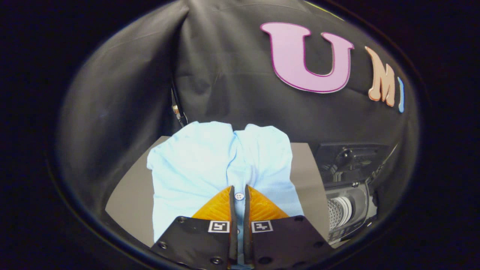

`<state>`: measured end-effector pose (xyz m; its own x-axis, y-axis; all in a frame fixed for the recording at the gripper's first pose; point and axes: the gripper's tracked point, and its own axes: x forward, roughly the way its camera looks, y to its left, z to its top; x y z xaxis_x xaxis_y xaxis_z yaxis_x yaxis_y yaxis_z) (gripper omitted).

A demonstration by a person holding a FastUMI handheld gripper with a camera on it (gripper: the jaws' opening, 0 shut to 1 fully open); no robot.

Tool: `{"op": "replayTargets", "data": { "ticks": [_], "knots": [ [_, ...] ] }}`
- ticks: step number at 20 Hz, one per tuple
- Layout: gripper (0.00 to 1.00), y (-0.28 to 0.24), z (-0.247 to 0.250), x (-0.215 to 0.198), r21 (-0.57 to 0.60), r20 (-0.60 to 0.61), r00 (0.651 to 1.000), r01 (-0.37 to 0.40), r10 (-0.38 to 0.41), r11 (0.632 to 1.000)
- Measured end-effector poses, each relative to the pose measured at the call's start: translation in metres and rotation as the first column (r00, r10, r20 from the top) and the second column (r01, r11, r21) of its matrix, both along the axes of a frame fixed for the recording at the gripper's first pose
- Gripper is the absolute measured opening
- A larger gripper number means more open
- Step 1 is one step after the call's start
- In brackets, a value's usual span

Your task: Put the clothes into the washing machine and then close the washing machine lid.

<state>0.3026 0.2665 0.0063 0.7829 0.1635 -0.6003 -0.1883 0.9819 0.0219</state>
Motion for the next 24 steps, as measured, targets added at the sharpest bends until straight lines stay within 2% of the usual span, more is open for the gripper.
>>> {"op": "replayTargets", "data": {
  "ticks": [1, 2, 5, 8, 11, 17, 21, 24],
  "knots": [
    [0.07, -0.012, 0.008, -0.002, 0.007, 0.035, 0.999, -0.009, 0.009, 1.000],
    [0.01, -0.021, 0.015, -0.001, 0.024, 0.068, 0.998, -0.012, 0.010, 1.000],
    [0.00, -0.048, 0.045, -0.023, 0.098, 0.112, 0.994, -0.026, 0.015, 0.995],
    [0.01, -0.091, 0.053, -0.026, 0.085, 0.143, 0.989, -0.040, 0.028, 0.996],
    [0.01, -0.125, 0.047, -0.027, 0.068, 0.156, 0.988, -0.031, 0.020, 0.997],
    [0.00, -0.172, 0.023, -0.020, 0.136, 0.114, 0.993, 0.018, -0.033, 0.991],
    [0.01, -0.201, 0.007, -0.011, 0.115, 0.109, 0.992, 0.050, -0.063, 0.992],
    [0.00, -0.229, -0.014, -0.006, 0.047, 0.109, 0.990, 0.086, -0.091, 0.995]
  ]
}}
